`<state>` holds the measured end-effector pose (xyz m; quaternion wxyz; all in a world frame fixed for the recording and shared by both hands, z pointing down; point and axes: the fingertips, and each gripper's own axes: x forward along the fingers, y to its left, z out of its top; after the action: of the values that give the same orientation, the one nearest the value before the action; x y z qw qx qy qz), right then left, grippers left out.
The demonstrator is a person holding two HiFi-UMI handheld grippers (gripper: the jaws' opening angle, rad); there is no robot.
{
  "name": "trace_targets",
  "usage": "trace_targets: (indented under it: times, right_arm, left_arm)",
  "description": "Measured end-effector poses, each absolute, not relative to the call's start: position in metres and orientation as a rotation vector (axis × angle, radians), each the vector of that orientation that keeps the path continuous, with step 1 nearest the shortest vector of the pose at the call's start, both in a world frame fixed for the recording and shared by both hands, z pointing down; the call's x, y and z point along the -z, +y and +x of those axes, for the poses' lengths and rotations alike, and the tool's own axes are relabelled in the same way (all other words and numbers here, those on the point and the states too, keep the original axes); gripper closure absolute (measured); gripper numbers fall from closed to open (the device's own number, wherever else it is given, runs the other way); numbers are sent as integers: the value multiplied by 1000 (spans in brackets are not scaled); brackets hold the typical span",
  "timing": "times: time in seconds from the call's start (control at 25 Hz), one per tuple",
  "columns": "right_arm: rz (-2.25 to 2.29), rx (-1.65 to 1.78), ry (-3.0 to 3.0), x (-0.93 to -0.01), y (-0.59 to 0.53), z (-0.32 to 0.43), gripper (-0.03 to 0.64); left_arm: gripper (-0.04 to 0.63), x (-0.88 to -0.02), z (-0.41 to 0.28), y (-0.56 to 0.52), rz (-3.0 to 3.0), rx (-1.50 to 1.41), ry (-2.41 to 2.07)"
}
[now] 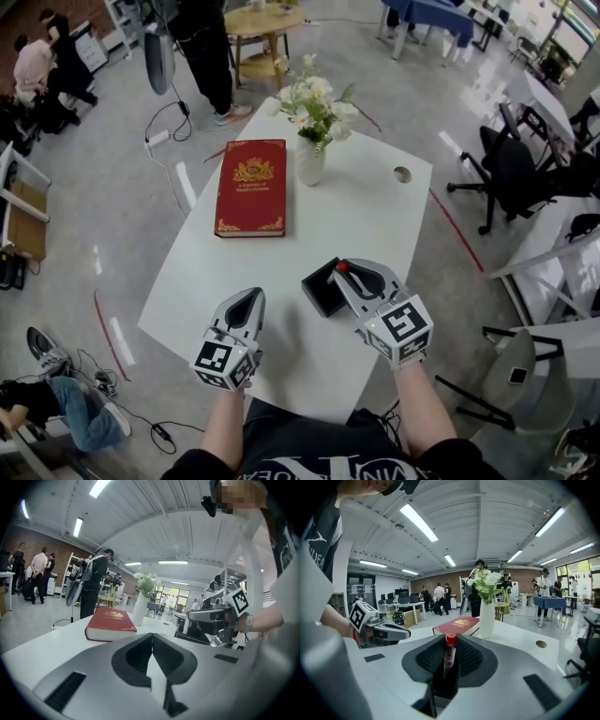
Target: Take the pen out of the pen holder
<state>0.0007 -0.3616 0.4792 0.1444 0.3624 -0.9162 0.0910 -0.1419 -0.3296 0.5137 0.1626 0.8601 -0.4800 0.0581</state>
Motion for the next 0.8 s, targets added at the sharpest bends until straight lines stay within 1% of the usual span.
trace_targets:
  times: [0.8]
  right_arm:
    - [1124, -272, -2799, -421, -341, 24, 540]
  left_arm:
    - [591, -486, -133, -307, 2481, -122, -1437]
